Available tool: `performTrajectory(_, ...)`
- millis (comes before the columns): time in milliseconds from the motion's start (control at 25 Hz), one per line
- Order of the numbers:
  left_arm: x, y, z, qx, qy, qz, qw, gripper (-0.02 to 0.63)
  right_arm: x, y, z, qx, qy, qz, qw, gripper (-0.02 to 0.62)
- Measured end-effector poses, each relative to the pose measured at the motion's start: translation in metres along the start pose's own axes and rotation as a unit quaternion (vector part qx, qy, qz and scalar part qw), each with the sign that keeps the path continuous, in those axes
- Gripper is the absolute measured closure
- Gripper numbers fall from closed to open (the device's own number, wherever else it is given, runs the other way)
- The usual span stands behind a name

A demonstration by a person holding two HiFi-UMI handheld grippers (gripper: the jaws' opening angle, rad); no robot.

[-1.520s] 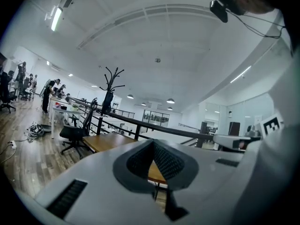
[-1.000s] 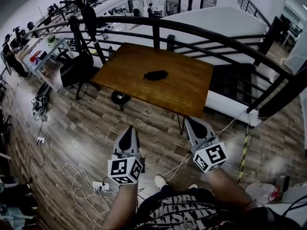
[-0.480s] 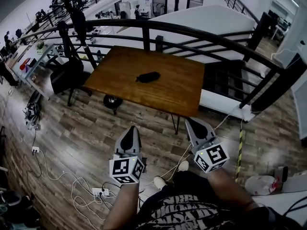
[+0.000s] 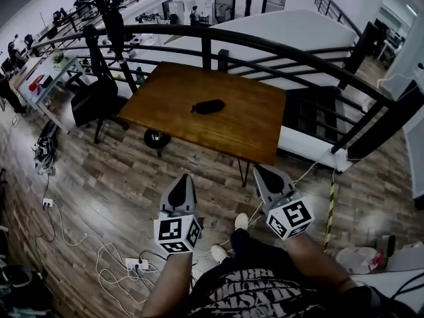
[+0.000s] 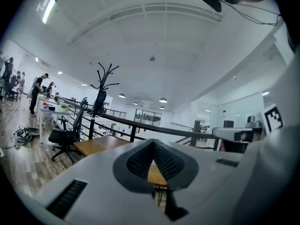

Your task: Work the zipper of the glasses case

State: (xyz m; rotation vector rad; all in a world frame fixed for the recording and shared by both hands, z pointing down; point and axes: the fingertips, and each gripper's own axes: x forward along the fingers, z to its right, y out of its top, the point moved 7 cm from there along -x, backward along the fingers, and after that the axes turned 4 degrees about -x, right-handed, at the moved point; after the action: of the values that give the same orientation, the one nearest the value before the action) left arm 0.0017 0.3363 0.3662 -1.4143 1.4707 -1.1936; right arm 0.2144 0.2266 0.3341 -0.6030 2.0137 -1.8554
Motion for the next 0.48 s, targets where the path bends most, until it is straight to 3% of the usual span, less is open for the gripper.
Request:
performTrajectory(280, 0.013, -0.010, -0.006, -0.035, 0.001, -0.009, 0.9994, 0.606, 0.006, -0.008, 0.003, 0.001, 0.007, -0.010, 1.000, 0.602)
performTrajectory(480, 0.027, -0.012, 0.000, -0.034, -0.004, -0.014, 0.9993, 0.606, 0.010, -0.014, 0.016, 0.009, 0.005, -0.014, 1.000, 0.603)
